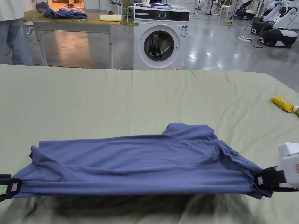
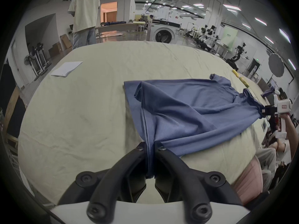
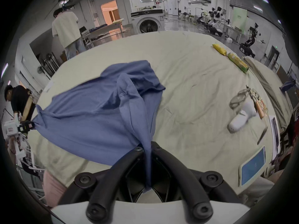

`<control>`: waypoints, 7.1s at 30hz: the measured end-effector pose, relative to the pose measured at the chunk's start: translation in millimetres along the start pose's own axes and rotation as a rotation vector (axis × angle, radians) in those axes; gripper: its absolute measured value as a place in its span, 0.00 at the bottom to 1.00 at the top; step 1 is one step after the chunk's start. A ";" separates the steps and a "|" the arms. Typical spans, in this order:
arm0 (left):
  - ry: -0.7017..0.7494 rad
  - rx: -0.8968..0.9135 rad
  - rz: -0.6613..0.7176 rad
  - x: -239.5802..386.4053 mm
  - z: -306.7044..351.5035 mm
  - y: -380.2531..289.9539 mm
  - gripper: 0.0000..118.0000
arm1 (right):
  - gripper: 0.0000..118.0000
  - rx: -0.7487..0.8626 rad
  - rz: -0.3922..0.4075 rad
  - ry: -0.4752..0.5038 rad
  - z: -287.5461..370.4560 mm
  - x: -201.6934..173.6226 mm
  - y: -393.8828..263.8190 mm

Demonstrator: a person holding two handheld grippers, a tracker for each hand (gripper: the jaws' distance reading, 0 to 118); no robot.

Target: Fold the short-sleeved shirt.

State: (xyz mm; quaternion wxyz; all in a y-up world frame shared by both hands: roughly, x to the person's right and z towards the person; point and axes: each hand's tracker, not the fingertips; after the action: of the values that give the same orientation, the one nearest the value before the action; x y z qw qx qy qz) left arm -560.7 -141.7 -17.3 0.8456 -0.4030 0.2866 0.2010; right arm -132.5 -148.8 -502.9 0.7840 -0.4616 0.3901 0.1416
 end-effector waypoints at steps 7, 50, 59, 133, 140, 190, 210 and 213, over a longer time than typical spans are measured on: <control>-0.037 -0.093 0.017 -10.8 35.4 -81.7 0.01 | 0.00 -0.095 -0.077 0.106 30.0 7.0 -77.2; 0.016 0.006 0.083 -53.4 -91.7 52.7 0.83 | 0.00 0.812 0.043 0.125 69.2 -124.7 -94.6; 0.073 -0.092 -0.035 -53.1 -190.4 28.2 0.93 | 0.00 0.702 0.030 0.097 38.0 -120.4 -86.5; -0.130 0.279 0.064 -26.5 -28.8 -30.4 0.00 | 0.01 0.323 -0.117 0.017 -16.2 -23.0 -22.0; -0.143 0.186 0.092 -33.2 -55.1 -98.0 0.03 | 0.01 0.190 -0.210 0.010 -53.8 -10.5 -95.1; -0.706 0.057 0.729 -137.9 -81.1 -90.8 0.91 | 0.00 0.954 0.176 0.009 83.8 -184.0 -126.5; -0.480 0.034 0.508 -92.9 -112.7 -68.6 0.00 | 0.00 0.872 0.187 0.028 86.4 -191.3 -118.6; -0.467 0.085 0.435 -84.0 -70.3 -64.7 0.00 | 0.00 0.873 0.185 0.048 86.2 -193.5 -114.8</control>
State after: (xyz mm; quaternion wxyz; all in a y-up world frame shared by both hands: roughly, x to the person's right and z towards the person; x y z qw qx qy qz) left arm -609.8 -245.3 37.7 0.8417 -0.2397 0.1724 0.4521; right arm -151.1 -111.5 -265.6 0.8801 -0.0538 0.4711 0.0224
